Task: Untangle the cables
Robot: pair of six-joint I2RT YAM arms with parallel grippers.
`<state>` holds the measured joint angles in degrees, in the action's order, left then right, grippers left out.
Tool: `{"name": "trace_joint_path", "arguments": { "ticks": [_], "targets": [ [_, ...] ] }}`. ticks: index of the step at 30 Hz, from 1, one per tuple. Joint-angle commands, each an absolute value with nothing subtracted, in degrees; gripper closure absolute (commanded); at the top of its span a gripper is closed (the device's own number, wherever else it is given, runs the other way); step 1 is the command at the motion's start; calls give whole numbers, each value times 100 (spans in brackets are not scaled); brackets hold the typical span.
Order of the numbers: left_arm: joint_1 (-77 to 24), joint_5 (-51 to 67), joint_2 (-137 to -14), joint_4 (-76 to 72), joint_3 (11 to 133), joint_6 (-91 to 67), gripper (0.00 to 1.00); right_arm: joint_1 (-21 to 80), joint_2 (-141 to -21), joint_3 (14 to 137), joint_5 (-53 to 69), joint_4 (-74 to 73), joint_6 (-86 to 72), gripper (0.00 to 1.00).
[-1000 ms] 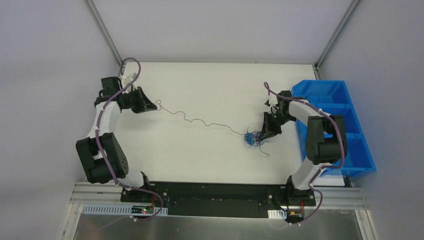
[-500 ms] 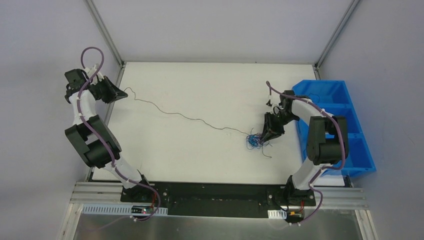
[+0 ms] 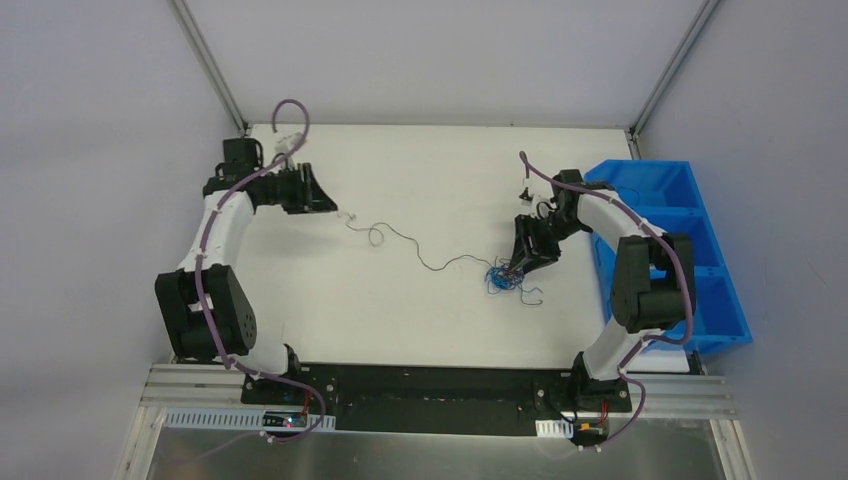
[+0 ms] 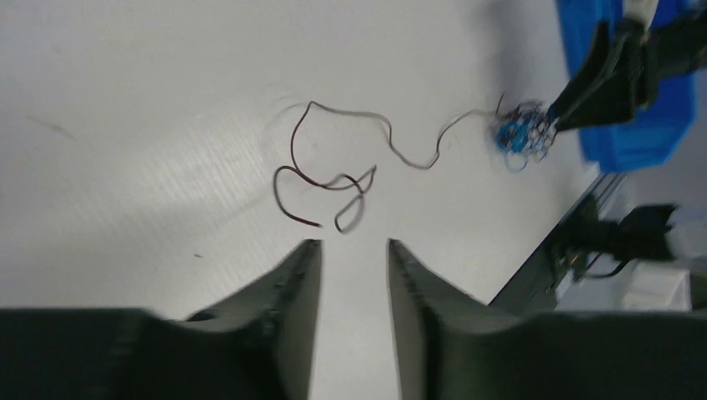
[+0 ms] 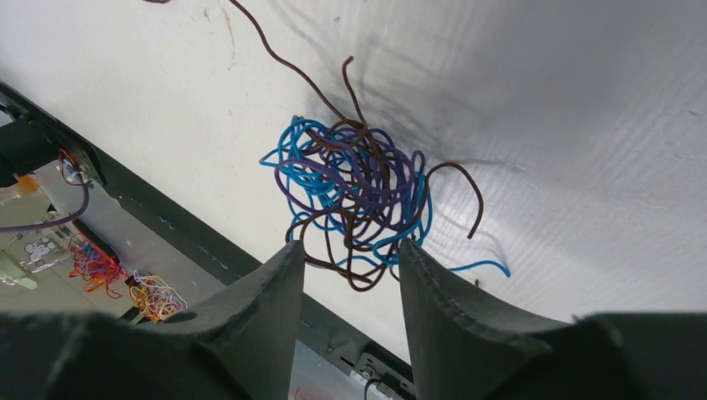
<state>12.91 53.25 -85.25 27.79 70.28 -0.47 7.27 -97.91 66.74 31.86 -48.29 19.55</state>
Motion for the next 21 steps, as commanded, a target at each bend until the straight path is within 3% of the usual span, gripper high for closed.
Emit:
{"name": "trace_joint_path", "arguments": {
  "ticks": [1,4,8,10,17,21],
  "targets": [
    [197,4921,-8498,3084,6671,1122,55,945,-9928,6820,3046,-4901,1897,51],
    [-700,4700,-8588,3085,6593,1995,30,949,-10192,6836,2789,-4825,1721,57],
    [-1633,4675,-8820,2598,6527,3098,25,949,-10536,6947,2723,-4823,1819,90],
    [-2047,4714,-9039,2280,6564,3687,25,975,-10631,7045,2726,-4739,1880,100],
    [-3312,4454,-10181,1211,7149,4690,28,1106,-10980,7318,2580,-4744,2109,100],
    [-3711,4395,-10881,1121,7732,4505,31,1112,-11051,7318,2570,-4768,2052,100]
  ]
}}
